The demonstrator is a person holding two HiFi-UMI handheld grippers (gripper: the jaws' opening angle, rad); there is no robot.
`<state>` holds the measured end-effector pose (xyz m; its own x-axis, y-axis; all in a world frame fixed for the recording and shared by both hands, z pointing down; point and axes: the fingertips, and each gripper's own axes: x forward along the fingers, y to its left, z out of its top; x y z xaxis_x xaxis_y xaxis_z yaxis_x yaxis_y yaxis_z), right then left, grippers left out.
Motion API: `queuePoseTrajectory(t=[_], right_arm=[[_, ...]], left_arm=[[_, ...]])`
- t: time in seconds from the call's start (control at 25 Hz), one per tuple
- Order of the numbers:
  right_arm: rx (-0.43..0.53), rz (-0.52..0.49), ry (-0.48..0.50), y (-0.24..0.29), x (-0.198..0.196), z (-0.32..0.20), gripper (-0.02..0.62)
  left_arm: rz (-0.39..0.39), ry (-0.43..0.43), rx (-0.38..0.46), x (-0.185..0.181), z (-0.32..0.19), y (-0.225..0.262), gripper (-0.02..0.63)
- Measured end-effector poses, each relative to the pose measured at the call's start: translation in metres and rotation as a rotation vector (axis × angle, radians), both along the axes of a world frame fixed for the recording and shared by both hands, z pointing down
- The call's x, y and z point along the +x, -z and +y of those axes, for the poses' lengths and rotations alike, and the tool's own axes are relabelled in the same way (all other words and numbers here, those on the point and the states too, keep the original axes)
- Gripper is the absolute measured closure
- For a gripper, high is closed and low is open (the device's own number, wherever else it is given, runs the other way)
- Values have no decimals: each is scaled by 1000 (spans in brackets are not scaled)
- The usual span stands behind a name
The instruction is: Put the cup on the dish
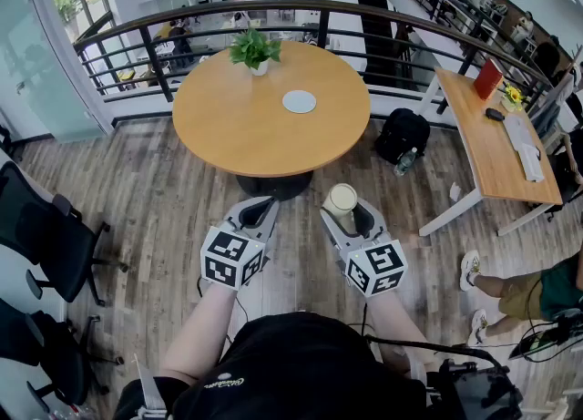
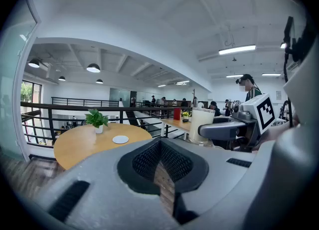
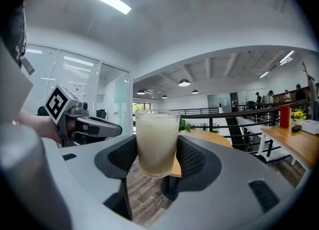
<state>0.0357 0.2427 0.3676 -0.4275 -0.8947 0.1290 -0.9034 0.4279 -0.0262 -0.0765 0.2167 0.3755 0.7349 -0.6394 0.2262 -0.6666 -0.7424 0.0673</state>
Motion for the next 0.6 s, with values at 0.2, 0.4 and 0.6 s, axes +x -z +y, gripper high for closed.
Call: queuePoseTrajectory(t=[0.2,0.4,0.6], right_arm=[[4,4,14,1,7,-2,350],[1,8,37,0,10,-6,350],[11,-4,55,3,22,-8,350]], left_arm=[[1,0,5,11,-1,2,601],[1,5,2,18,-4,2,601],[-1,9,2,34,-7,1,601]])
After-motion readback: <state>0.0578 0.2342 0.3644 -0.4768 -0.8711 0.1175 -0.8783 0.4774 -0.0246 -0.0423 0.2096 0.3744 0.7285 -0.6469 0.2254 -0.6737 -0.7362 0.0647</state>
